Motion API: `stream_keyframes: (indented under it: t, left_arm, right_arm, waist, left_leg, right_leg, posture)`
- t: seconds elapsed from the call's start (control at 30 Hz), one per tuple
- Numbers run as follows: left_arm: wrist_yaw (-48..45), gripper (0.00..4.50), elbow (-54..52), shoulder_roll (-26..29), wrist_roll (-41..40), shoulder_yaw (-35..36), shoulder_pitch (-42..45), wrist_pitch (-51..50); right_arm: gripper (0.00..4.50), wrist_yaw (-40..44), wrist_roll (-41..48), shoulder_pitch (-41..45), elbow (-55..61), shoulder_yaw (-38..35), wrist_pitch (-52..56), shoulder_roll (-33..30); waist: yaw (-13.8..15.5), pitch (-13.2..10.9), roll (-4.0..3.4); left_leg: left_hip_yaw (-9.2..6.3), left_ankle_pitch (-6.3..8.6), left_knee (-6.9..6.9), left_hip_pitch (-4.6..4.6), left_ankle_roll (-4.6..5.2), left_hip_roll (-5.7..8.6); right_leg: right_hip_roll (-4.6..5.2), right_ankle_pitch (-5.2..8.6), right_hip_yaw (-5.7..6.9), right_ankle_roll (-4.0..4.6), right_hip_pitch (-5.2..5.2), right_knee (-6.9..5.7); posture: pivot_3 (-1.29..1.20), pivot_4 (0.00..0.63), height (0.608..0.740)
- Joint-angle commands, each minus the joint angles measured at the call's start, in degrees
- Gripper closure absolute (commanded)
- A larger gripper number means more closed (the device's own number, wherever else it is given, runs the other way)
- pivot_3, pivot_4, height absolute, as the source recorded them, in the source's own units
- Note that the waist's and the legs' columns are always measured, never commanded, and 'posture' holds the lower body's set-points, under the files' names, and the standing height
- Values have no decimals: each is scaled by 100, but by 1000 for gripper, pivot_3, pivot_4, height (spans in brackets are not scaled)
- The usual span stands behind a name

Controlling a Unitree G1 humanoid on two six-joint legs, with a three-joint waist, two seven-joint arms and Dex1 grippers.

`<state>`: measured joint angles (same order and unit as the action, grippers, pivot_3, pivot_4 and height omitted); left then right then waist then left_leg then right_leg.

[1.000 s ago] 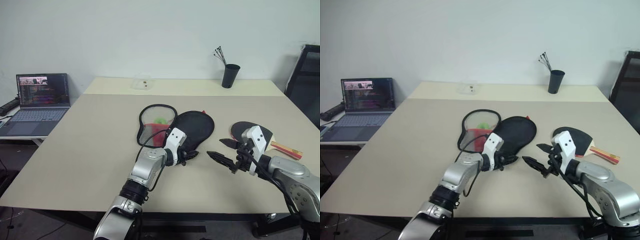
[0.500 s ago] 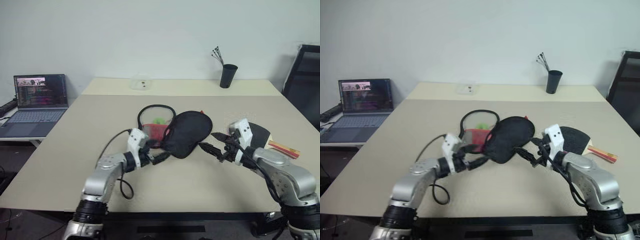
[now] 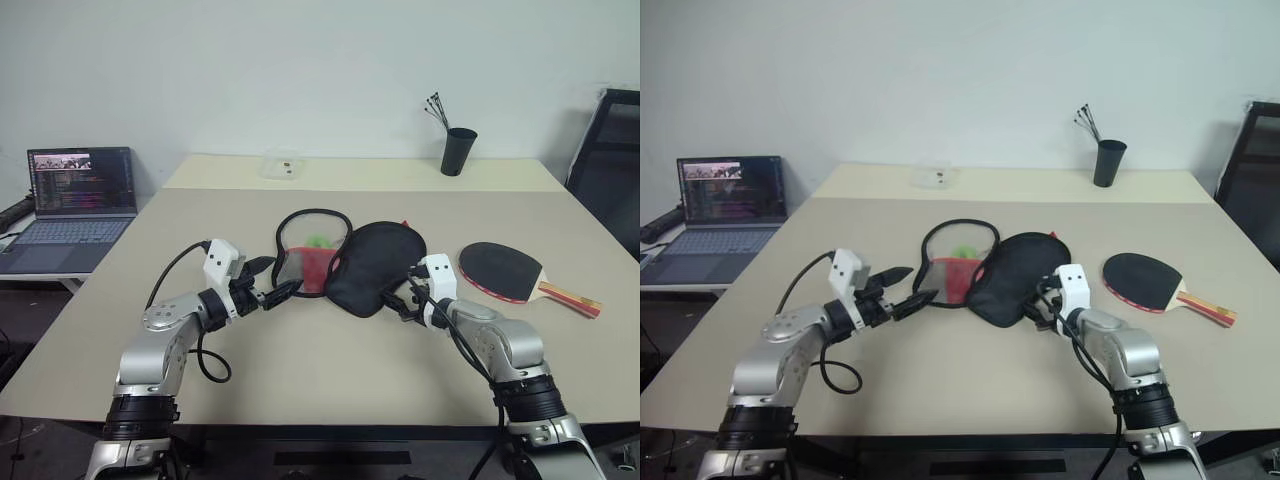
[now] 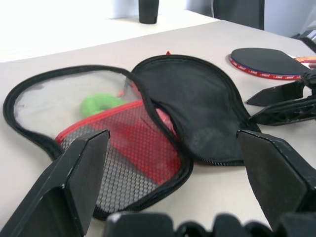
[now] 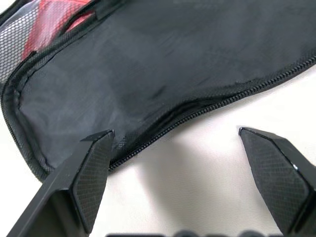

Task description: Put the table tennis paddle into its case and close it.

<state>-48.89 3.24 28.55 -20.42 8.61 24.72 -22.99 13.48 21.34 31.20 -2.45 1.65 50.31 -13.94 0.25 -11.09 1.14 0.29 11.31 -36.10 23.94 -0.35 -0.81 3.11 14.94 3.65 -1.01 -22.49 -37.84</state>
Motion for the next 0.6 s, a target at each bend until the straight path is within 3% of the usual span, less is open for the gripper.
stream_keyframes:
  t: [0.03,0.4,0.5,0.6]
  left_arm:
    - [17,6,-266,52,-130,36,104,119]
    - [23,6,-326,23,-122,-90,149,121]
    - [16,0,-346,41,-137,-96,133,134]
    - [-17,0,-399,56,-163,-106,110,124]
  right_arm:
    - [70,86,-16,51,132,110,-75,238]
    - [70,106,-351,416,-387,253,-474,786]
    - [652,98,-433,432,-459,231,-539,806]
    - [1684,92,-453,410,-424,139,-485,783]
  waist:
    - [-22,0,0]
    - [-48,0,0]
    - [-47,0,0]
    - [-45,0,0]
  left_leg:
    - [0,0,0,-2,0,-2]
    - [10,0,2,-1,0,-21]
    - [13,0,2,2,0,-13]
    - [16,0,2,7,0,-8]
  right_leg:
    - [0,0,0,0,0,-2]
    - [-7,0,-8,1,-18,-15]
    - [-6,0,-11,1,-18,-13]
    - [-5,0,-15,1,-22,-13]
  posture:
    - [0,150,740]
    - [0,150,740]
    - [0,150,740]
    - [0,150,740]
